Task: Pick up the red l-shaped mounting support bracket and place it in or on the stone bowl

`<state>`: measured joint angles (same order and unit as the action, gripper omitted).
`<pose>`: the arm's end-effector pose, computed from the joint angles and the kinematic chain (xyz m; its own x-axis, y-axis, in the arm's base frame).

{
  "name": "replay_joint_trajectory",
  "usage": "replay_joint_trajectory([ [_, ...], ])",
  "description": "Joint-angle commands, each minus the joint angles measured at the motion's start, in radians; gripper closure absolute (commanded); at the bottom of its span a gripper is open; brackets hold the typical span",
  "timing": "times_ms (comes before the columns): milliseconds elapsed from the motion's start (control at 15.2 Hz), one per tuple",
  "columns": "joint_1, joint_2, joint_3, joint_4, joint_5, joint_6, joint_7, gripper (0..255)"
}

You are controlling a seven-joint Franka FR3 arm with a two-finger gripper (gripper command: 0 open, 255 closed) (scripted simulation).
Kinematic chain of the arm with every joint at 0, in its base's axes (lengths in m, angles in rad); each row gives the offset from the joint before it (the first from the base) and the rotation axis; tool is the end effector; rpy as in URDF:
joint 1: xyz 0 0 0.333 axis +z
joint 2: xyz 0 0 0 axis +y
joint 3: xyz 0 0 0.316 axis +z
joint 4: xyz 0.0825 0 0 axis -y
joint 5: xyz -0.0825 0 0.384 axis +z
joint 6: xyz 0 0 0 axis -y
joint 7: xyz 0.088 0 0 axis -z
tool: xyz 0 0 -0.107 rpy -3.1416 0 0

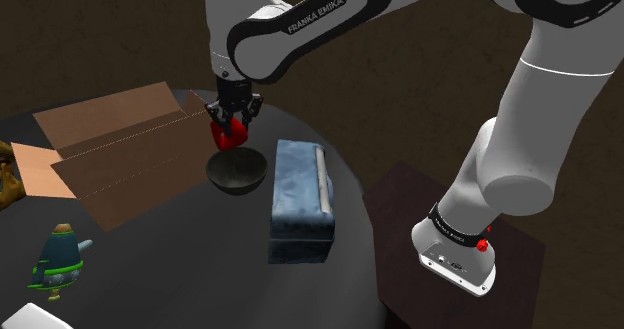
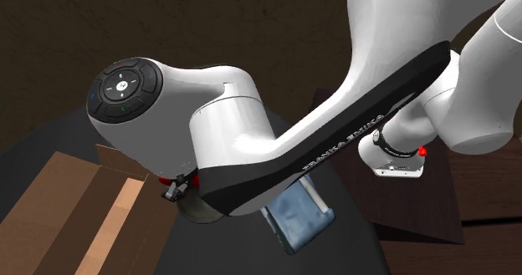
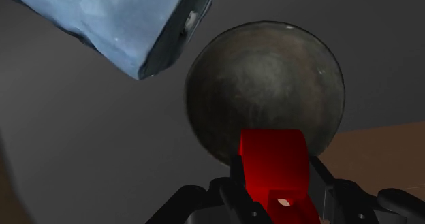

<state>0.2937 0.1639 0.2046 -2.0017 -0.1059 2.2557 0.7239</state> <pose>0.5251 0.2786 0.3878 0.9805 -0.1660 0.1056 -0.1648 -0.9861 -0.0203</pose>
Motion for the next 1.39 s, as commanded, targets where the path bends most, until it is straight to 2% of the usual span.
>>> replay_joint_trajectory([
  [0, 0.001, 0.013, -0.001, -0.009, -0.005, 0.023, 0.005, 255],
  [528, 0.005, 0.071, -0.007, -0.049, -0.03, 0.118, 0.025, 255],
  [1056, 0.006, 0.071, -0.007, -0.049, -0.03, 0.118, 0.025, 255],
  [1122, 0.006, 0.071, -0.007, -0.049, -0.03, 0.119, 0.025, 0],
  [1320, 0.005, 0.071, -0.007, -0.049, -0.03, 0.119, 0.025, 0],
])
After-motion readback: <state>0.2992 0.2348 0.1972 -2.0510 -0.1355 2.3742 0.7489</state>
